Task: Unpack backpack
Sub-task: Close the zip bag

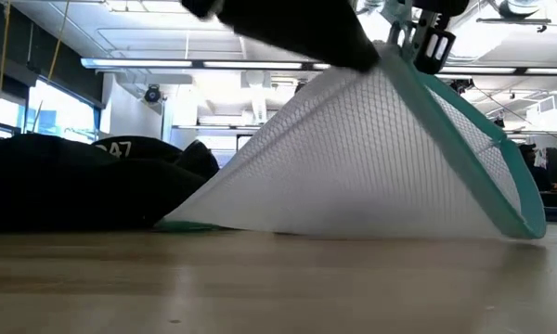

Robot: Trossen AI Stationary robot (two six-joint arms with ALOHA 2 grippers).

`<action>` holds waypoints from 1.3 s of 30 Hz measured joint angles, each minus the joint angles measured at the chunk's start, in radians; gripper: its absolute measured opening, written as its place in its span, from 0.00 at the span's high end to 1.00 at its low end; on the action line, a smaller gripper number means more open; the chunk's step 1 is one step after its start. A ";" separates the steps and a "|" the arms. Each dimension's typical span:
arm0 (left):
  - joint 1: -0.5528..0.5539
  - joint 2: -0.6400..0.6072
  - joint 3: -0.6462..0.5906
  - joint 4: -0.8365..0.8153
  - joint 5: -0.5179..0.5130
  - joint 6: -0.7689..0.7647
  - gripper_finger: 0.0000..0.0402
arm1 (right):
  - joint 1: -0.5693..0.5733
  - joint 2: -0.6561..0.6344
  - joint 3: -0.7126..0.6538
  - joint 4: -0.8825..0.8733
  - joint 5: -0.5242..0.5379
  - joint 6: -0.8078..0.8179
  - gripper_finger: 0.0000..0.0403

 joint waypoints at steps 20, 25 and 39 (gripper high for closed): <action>0.055 0.077 0.000 0.180 0.062 -0.029 0.95 | 0.034 0.000 0.000 0.005 -0.041 0.110 1.00; 0.041 0.030 -0.001 0.145 0.060 -0.030 0.99 | 0.078 -0.001 0.000 0.001 -0.022 0.181 1.00; -0.090 -0.228 0.000 -0.405 -0.075 -0.325 1.00 | 0.088 -0.006 0.000 -0.210 0.108 0.207 1.00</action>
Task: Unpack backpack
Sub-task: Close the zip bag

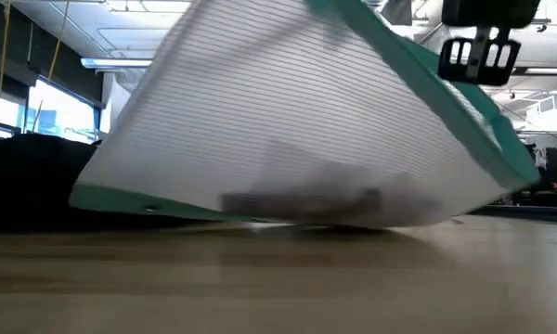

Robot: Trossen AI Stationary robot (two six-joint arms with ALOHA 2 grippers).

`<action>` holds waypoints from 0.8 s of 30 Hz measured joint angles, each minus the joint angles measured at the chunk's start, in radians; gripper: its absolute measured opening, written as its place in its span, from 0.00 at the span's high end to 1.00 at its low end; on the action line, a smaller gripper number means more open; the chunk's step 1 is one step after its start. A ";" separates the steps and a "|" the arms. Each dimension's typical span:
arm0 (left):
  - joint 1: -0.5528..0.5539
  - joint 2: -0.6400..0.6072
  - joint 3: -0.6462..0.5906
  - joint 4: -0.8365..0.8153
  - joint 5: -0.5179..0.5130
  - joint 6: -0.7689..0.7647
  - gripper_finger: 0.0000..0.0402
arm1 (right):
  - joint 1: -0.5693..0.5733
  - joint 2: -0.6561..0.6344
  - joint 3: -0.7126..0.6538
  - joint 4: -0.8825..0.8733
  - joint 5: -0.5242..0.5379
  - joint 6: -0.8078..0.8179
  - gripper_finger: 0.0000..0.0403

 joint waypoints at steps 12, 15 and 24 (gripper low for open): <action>-0.010 -0.086 0.000 -0.141 0.001 -0.047 1.00 | -0.039 0.000 -0.002 0.186 0.068 -0.101 1.00; -0.011 -0.094 0.000 -0.097 0.012 -0.010 1.00 | -0.081 0.000 -0.002 0.259 0.129 -0.102 0.98; -0.011 -0.096 0.000 -0.056 0.069 0.135 1.00 | -0.120 0.084 -0.001 0.388 0.076 -0.173 0.73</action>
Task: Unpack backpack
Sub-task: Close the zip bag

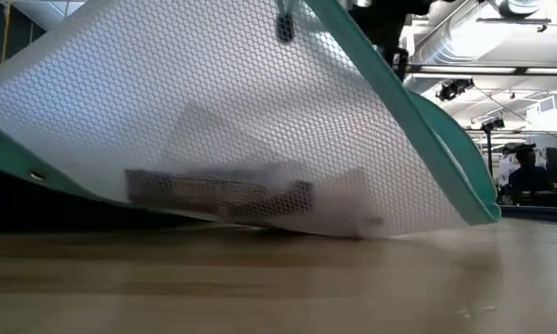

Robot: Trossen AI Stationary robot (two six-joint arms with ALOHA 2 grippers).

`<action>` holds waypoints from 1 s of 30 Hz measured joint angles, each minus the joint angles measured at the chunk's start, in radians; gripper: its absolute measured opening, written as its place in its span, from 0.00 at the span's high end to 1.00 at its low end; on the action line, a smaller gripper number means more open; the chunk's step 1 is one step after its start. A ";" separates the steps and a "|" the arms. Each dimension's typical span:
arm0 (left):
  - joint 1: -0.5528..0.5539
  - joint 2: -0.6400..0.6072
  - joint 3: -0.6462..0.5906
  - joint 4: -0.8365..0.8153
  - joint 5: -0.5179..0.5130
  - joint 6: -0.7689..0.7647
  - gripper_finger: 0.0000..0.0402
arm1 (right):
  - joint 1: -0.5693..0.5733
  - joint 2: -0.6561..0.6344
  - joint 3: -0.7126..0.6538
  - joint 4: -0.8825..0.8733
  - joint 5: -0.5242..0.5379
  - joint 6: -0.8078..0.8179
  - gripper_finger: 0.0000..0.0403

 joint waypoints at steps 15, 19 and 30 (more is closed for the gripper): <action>0.013 -0.010 0.000 -0.016 0.040 0.039 1.00 | 0.092 0.076 0.000 0.173 0.006 -0.077 0.68; 0.018 -0.010 0.000 -0.016 0.039 0.037 1.00 | 0.094 0.076 0.001 0.159 -0.015 -0.046 0.68; 0.018 -0.010 0.000 -0.015 0.046 0.030 1.00 | 0.023 0.045 0.001 0.125 -0.149 -0.050 0.68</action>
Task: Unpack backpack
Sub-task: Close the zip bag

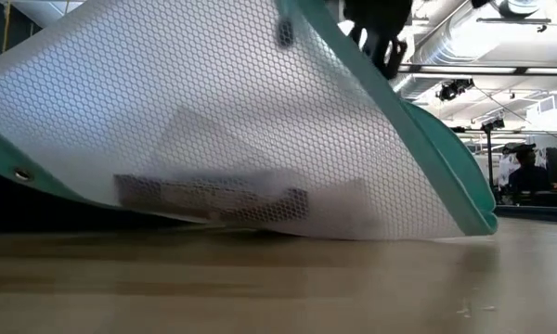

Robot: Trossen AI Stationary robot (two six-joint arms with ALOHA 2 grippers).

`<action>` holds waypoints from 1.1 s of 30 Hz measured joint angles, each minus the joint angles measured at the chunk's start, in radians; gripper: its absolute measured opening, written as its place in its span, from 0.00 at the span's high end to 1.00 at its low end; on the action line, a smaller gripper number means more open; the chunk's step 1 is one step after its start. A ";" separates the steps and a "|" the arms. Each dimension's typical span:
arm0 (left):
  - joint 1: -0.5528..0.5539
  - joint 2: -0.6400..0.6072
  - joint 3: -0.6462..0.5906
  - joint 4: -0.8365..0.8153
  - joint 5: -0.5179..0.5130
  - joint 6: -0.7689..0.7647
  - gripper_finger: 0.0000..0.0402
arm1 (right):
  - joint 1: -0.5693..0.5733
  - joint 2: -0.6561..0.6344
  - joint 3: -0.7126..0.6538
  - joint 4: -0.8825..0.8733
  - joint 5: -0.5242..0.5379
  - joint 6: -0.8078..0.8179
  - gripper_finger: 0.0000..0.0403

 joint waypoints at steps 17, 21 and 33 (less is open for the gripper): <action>0.002 0.000 0.000 0.000 0.004 -0.009 1.00 | -0.043 0.048 0.000 -0.030 -0.059 0.019 0.68; 0.006 0.000 0.000 0.000 0.012 -0.009 1.00 | -0.064 0.043 0.000 0.062 -0.283 -0.009 0.68; 0.011 0.000 0.000 -0.002 0.018 -0.025 1.00 | -0.115 0.046 0.000 -0.067 -0.289 0.084 0.68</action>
